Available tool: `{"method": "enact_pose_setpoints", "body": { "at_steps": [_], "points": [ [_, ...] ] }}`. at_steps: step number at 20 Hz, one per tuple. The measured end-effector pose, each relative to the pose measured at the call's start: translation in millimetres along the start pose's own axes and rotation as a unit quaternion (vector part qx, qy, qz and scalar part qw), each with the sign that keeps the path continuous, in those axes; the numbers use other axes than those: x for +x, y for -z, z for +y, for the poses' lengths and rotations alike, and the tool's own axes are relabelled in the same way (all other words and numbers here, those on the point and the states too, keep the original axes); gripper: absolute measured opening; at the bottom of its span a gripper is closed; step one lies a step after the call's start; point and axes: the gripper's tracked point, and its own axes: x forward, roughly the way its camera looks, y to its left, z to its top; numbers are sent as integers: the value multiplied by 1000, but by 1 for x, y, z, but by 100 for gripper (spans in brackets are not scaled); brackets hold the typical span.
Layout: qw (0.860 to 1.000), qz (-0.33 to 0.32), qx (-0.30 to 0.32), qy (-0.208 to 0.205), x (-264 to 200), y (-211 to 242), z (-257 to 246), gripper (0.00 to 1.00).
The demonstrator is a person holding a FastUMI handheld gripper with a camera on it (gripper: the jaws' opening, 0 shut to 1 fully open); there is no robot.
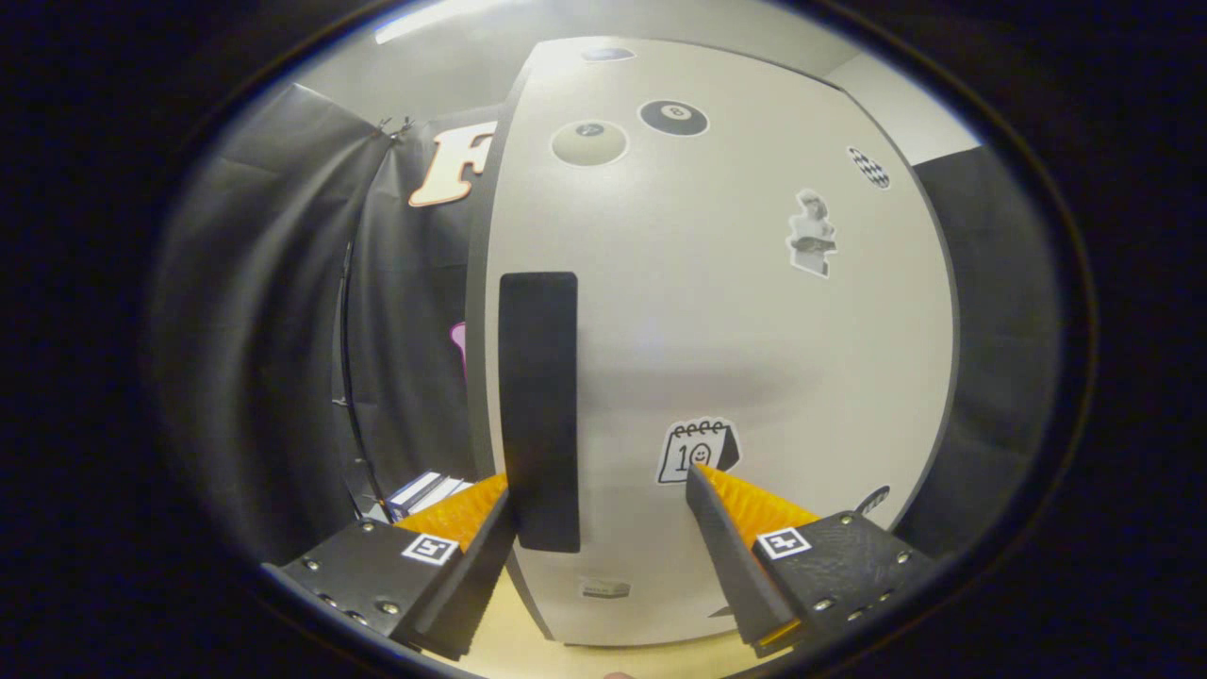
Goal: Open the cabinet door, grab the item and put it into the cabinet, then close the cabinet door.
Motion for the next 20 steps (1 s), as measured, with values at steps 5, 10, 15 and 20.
{"method": "enact_pose_setpoints", "body": {
  "at_steps": [5,10,15,20],
  "points": [
    [1000,-6,-1,3,4,0,1,100],
    [1000,14,17,-22,-21,-2,3,100],
    [1000,13,8,-24,-90,-12,-11,100],
    [1000,-4,-9,1,-177,-23,-31,100]
  ]
}}
